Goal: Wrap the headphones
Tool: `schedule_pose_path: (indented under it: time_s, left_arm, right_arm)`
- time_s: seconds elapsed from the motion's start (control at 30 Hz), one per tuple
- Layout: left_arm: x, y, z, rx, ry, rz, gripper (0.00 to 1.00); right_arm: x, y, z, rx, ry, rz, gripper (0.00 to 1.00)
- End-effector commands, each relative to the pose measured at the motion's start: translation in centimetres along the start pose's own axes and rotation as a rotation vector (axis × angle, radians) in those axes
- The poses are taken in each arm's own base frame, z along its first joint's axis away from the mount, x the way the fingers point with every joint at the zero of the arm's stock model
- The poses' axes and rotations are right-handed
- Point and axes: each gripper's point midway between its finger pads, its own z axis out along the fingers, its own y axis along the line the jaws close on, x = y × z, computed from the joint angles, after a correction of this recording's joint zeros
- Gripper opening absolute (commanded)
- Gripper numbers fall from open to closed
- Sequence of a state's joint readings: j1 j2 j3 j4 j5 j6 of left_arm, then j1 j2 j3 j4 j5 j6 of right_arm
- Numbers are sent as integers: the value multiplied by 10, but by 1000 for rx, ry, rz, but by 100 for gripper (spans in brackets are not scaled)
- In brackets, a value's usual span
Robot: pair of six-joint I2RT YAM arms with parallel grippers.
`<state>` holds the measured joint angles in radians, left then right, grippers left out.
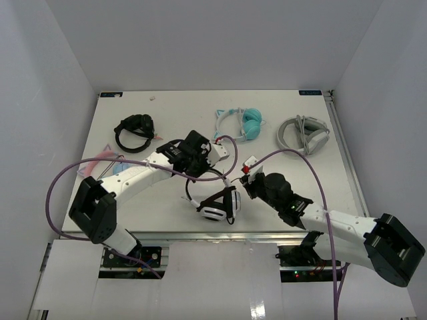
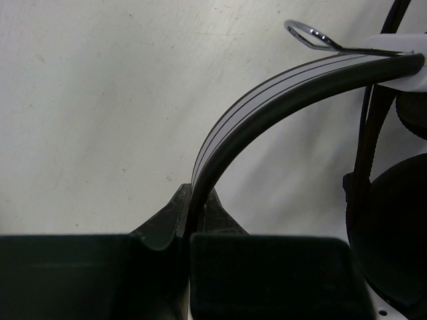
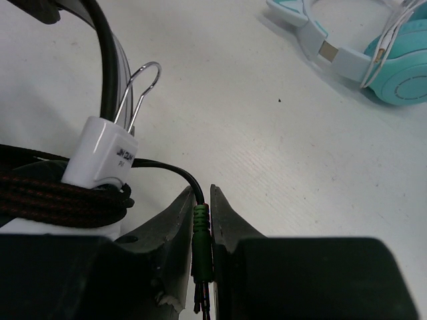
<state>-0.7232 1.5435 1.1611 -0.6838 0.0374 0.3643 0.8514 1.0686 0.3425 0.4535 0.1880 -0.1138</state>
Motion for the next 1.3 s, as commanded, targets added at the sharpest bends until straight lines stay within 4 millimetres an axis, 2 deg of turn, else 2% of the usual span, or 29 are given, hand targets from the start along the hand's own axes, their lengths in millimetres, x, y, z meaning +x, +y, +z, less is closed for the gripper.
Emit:
schedule_pose_path:
  time_s: [0.0,0.1,0.2,0.37,0.43,0.5,0.57,0.73,0.83,0.9,0.97,1.07,1.27]
  left_arm:
    - [-2,5,18,54,26,-23,0]
    - [1,10,28,55,49,-52,0]
    - [-4,17,30,44,23,-58,0]
    - [1,28,38,-11,25,-42,0]
    - [0,34,40,-43,23,-46,7]
    - [-5,38,41,-56,-3,-57,29]
    - [-11,39,40,-52,-41,-54,37]
    - [-3,49,48,-88,-24,-56,38]
    - [-1,58,54,-128,2,-58,33]
    - [-1,59,56,-131,7,-62,35]
    - [-4,60,54,-132,-3,-68,36]
    - [-15,65,40,-162,-54,-80,38]
    - [-45,79,-1,-244,-186,-105,47]
  right_arm:
    - [1,-14,17,68,-37,13,19]
    - [10,-14,28,58,0,29,18]
    - [17,-15,34,52,9,56,18]
    - [24,-15,44,20,25,83,19]
    - [24,-16,49,22,31,86,20]
    - [27,-20,55,34,44,91,21]
    - [25,-24,61,44,46,106,23]
    - [23,-28,76,43,57,124,24]
    - [28,-32,82,57,81,126,26]
    - [31,-36,82,79,91,137,38]
    - [32,-40,80,89,92,141,45]
    - [30,-46,77,101,96,151,50]
    - [4,-61,61,153,80,165,54]
